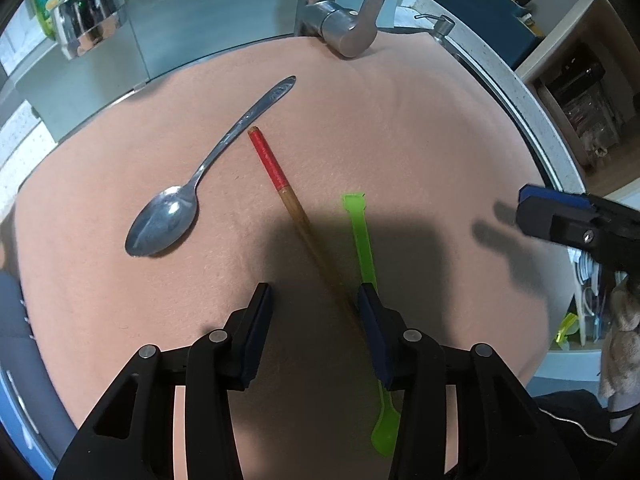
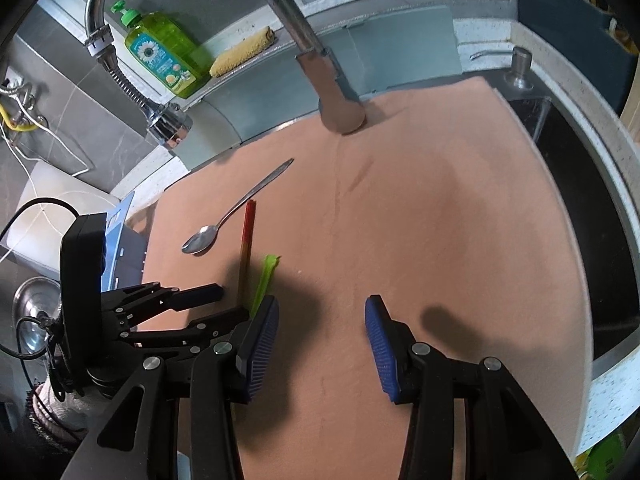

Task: Organize utensils
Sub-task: 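Close the right tool on the green plastic spoon while the left tool aligns over the chopstick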

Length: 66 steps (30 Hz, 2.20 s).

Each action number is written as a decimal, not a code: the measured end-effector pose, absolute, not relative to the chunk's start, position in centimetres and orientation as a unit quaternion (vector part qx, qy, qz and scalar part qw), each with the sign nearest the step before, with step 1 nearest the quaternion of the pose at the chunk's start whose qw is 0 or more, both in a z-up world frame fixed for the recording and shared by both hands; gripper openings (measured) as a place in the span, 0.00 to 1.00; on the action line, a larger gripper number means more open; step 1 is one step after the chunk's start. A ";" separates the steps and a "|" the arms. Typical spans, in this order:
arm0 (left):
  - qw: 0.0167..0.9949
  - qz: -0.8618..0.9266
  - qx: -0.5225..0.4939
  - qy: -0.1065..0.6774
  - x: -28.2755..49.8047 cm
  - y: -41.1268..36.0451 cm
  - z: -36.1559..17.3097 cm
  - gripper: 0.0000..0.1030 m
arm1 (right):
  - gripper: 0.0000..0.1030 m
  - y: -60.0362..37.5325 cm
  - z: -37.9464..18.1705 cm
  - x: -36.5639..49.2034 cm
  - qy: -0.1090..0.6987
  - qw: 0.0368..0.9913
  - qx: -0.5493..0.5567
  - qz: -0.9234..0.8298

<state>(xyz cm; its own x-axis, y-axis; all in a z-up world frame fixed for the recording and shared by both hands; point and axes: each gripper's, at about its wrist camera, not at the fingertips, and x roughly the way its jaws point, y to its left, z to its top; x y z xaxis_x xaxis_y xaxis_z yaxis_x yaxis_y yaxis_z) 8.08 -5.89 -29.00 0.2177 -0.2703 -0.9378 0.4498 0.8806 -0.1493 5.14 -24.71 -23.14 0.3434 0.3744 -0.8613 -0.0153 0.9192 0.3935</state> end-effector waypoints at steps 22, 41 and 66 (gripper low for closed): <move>0.759 -0.264 0.133 0.580 6.1 -4.1 -29.0 0.16 | 0.39 -18.5 -28.9 8.0 0.641 0.721 0.232 0.123; 0.764 -0.247 0.116 0.584 5.7 -1.1 -28.7 0.12 | 0.10 -14.7 -27.9 10.9 0.626 0.765 0.098 0.116; 0.773 -0.251 0.075 0.578 6.8 -2.6 -30.1 0.10 | 0.08 -14.6 -29.3 8.7 0.643 0.739 0.154 0.127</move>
<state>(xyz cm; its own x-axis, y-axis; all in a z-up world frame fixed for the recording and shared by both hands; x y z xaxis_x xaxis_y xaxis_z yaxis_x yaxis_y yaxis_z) 6.77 -2.62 -30.06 0.2063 -0.3011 -0.9310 0.4752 0.8626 -0.1737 8.73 -14.60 -29.28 0.1402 0.3858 -0.9119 0.0110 0.9203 0.3910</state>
